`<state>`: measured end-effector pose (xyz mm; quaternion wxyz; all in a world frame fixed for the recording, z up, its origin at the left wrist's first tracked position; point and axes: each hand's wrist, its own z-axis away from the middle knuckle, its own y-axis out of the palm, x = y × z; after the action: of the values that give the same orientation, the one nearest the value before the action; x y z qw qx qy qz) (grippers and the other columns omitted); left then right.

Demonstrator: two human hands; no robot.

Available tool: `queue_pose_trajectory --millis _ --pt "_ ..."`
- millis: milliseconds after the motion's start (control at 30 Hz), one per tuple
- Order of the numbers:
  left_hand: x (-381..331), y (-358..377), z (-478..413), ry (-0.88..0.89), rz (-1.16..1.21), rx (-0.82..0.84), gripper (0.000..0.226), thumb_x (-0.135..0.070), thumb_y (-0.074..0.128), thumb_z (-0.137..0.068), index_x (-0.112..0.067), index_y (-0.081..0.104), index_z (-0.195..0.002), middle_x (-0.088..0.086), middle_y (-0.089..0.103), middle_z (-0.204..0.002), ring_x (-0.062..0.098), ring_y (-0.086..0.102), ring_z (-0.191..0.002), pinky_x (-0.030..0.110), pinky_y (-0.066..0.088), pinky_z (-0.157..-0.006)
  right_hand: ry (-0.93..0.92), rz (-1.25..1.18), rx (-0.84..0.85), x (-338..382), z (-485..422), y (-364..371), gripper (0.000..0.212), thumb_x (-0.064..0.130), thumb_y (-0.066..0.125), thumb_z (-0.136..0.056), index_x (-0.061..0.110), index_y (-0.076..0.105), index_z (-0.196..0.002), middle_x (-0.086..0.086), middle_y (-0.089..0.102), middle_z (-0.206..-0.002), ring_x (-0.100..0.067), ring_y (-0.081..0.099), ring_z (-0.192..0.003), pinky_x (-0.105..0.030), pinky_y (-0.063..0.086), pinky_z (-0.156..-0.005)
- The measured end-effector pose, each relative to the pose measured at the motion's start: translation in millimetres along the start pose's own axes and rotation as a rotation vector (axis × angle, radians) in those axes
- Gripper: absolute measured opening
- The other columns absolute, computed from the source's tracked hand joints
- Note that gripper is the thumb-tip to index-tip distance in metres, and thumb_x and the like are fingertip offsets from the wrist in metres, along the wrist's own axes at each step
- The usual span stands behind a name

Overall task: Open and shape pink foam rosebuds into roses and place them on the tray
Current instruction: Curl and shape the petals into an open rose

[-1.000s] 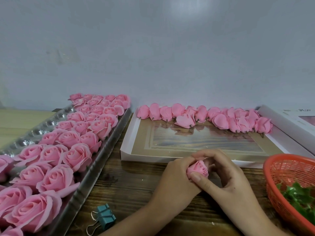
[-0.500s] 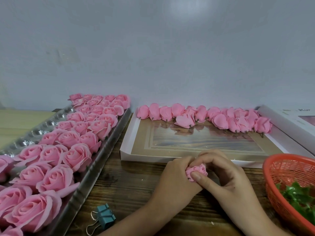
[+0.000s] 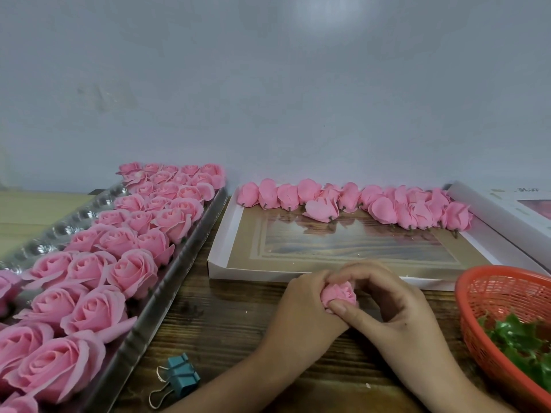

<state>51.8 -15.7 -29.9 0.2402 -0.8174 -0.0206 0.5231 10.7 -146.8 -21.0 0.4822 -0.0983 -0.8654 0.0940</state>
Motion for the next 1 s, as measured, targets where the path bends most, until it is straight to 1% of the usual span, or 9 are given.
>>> queue_pose_trajectory --millis 67,167,267,400,467,567,833,900,1000 --pt "-2 -2 -1 -0.010 0.068 -0.040 0.006 -0.021 0.070 -0.075 -0.025 0.066 -0.078 -0.009 0.067 -0.073 0.004 0.063 -0.072 0.025 0.052 -0.066 0.059 -0.073 -0.035 1 1 1 0.027 0.037 0.080 -0.076 0.030 0.069 -0.100 0.003 0.071 -0.094 -0.014 0.067 -0.090 -0.026 0.054 -0.082" --pt "-6 -4 1 0.030 0.074 -0.137 0.030 -0.016 0.074 -0.074 -0.035 0.055 -0.061 -0.019 0.058 -0.058 -0.002 0.053 -0.057 0.010 0.038 -0.055 0.119 -0.141 -0.077 1 0 2 0.018 0.044 0.071 -0.086 0.029 0.067 -0.094 0.004 0.063 -0.081 -0.011 0.059 -0.079 -0.021 0.048 -0.073" --pt "-8 -5 3 0.059 0.026 -0.157 0.039 -0.014 0.073 -0.075 -0.037 0.048 -0.056 -0.020 0.053 -0.055 0.000 0.049 -0.054 0.008 0.034 -0.052 0.127 -0.101 -0.075 3 -1 1 0.015 0.037 0.057 -0.085 0.023 0.061 -0.080 -0.008 0.053 -0.076 -0.021 0.049 -0.075 -0.027 0.041 -0.070" --pt "-11 -6 4 0.069 0.034 -0.141 0.032 -0.017 0.071 -0.068 -0.035 0.048 -0.056 -0.018 0.052 -0.054 0.001 0.047 -0.054 0.009 0.033 -0.052 0.134 -0.059 -0.013 3 0 2 0.018 0.030 0.056 -0.087 0.016 0.060 -0.077 -0.021 0.050 -0.075 -0.036 0.047 -0.073 -0.042 0.040 -0.068" --pt "-11 -6 4 0.064 0.033 -0.138 0.033 -0.015 0.072 -0.068 -0.034 0.048 -0.056 -0.018 0.052 -0.053 0.002 0.046 -0.053 0.011 0.034 -0.052 0.135 -0.058 -0.006 2 0 2 0.021 0.030 0.055 -0.088 0.014 0.059 -0.075 -0.020 0.048 -0.072 -0.033 0.044 -0.069 -0.040 0.038 -0.066" --pt "-10 -6 3 0.063 0.031 -0.131 0.036 -0.011 0.073 -0.071 -0.036 0.050 -0.057 -0.019 0.053 -0.054 0.001 0.048 -0.054 0.011 0.035 -0.053 0.130 -0.065 0.005 2 -1 2 0.023 0.030 0.055 -0.089 0.013 0.059 -0.075 -0.017 0.047 -0.069 -0.019 0.043 -0.066 -0.031 0.036 -0.063" --pt "-15 -8 5 0.074 0.040 -0.128 0.033 -0.011 0.073 -0.071 -0.036 0.054 -0.061 -0.018 0.057 -0.057 0.000 0.052 -0.056 0.008 0.036 -0.053 0.114 -0.036 -0.006 1 1 3 0.022 0.030 0.054 -0.088 0.013 0.056 -0.074 -0.018 0.045 -0.068 -0.016 0.040 -0.064 -0.034 0.033 -0.061" --pt "-16 -8 5 0.089 0.021 -0.134 0.035 -0.011 0.073 -0.070 -0.036 0.052 -0.059 -0.018 0.055 -0.056 0.001 0.050 -0.055 0.008 0.035 -0.053 0.112 -0.040 -0.017 1 1 3 0.022 0.031 0.054 -0.087 0.014 0.056 -0.073 -0.018 0.045 -0.067 -0.022 0.039 -0.063 -0.038 0.033 -0.061" --pt "-17 -8 6 0.107 0.002 -0.142 0.032 -0.016 0.072 -0.068 -0.037 0.049 -0.058 -0.019 0.053 -0.056 0.001 0.049 -0.055 0.009 0.035 -0.053 0.115 -0.025 -0.029 1 1 2 0.020 0.032 0.055 -0.086 0.017 0.056 -0.073 -0.023 0.047 -0.069 -0.036 0.042 -0.066 -0.050 0.037 -0.063"
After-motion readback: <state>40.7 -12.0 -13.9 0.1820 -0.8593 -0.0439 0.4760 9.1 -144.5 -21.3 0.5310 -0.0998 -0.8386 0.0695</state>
